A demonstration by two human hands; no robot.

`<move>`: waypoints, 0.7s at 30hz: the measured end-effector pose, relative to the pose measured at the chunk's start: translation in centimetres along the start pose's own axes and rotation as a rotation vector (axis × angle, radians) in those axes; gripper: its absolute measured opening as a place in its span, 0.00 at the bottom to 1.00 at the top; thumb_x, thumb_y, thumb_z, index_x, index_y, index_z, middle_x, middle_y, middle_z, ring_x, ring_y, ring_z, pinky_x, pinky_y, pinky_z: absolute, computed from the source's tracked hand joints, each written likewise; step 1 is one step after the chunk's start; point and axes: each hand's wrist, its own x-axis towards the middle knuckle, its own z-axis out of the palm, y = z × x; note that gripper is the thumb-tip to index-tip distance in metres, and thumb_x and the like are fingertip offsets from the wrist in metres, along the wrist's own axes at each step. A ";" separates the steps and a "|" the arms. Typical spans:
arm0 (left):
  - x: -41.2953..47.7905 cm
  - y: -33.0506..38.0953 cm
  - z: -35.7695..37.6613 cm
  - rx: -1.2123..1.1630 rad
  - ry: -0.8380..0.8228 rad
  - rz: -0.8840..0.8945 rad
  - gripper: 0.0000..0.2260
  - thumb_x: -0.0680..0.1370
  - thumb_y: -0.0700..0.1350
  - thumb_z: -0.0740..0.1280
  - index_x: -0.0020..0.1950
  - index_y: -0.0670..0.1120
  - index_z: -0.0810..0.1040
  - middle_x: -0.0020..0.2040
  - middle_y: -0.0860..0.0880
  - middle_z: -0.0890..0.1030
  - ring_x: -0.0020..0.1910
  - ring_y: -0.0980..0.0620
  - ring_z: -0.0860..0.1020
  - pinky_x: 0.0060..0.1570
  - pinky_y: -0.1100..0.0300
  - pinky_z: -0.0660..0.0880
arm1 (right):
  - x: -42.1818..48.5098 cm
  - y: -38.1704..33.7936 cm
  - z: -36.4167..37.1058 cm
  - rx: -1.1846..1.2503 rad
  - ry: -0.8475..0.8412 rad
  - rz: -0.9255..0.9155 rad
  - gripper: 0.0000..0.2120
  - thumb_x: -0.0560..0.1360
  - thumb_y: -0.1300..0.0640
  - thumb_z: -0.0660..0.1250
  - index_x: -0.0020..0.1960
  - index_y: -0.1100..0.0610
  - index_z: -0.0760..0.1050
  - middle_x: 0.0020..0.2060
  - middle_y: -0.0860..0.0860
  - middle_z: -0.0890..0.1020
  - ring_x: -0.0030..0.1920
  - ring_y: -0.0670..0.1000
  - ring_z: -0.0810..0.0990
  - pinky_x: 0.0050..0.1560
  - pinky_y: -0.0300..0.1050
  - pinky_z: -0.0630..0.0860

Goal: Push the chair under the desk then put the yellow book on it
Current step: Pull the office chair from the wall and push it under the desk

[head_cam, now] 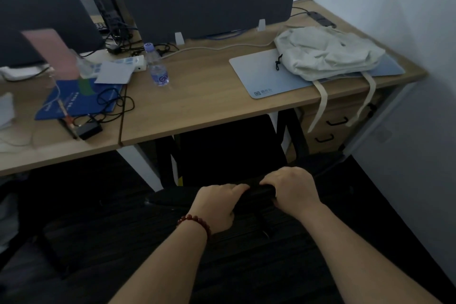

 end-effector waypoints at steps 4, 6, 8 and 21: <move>0.3 -1.1 0.0 0.082 -0.061 -0.019 0.30 0.78 0.44 0.62 0.76 0.58 0.52 0.67 0.51 0.74 0.60 0.49 0.77 0.55 0.52 0.76 | 0.1 -0.1 -0.5 -0.034 -0.066 0.002 0.15 0.63 0.57 0.75 0.49 0.48 0.84 0.41 0.47 0.87 0.40 0.51 0.84 0.41 0.46 0.78; 0.9 -1.0 -0.1 0.116 -0.079 -0.018 0.30 0.79 0.44 0.62 0.76 0.57 0.52 0.65 0.49 0.76 0.57 0.47 0.78 0.54 0.50 0.77 | 0.4 0.2 -0.7 -0.063 -0.103 -0.027 0.15 0.72 0.55 0.68 0.58 0.47 0.80 0.49 0.47 0.85 0.49 0.51 0.82 0.49 0.44 0.75; 1.5 -0.8 -0.2 0.139 -0.078 -0.018 0.29 0.78 0.42 0.61 0.76 0.56 0.53 0.63 0.48 0.77 0.55 0.47 0.79 0.52 0.51 0.78 | 0.8 0.7 -1.0 -0.076 -0.156 -0.035 0.17 0.76 0.54 0.63 0.63 0.46 0.76 0.53 0.47 0.83 0.54 0.51 0.80 0.53 0.43 0.73; 5.3 -1.7 -1.6 0.171 -0.021 -0.012 0.26 0.79 0.40 0.61 0.74 0.51 0.57 0.59 0.48 0.79 0.50 0.46 0.81 0.46 0.53 0.78 | 5.3 2.4 -2.8 -0.161 -0.325 0.001 0.16 0.76 0.52 0.61 0.62 0.44 0.76 0.53 0.46 0.82 0.53 0.50 0.80 0.49 0.44 0.74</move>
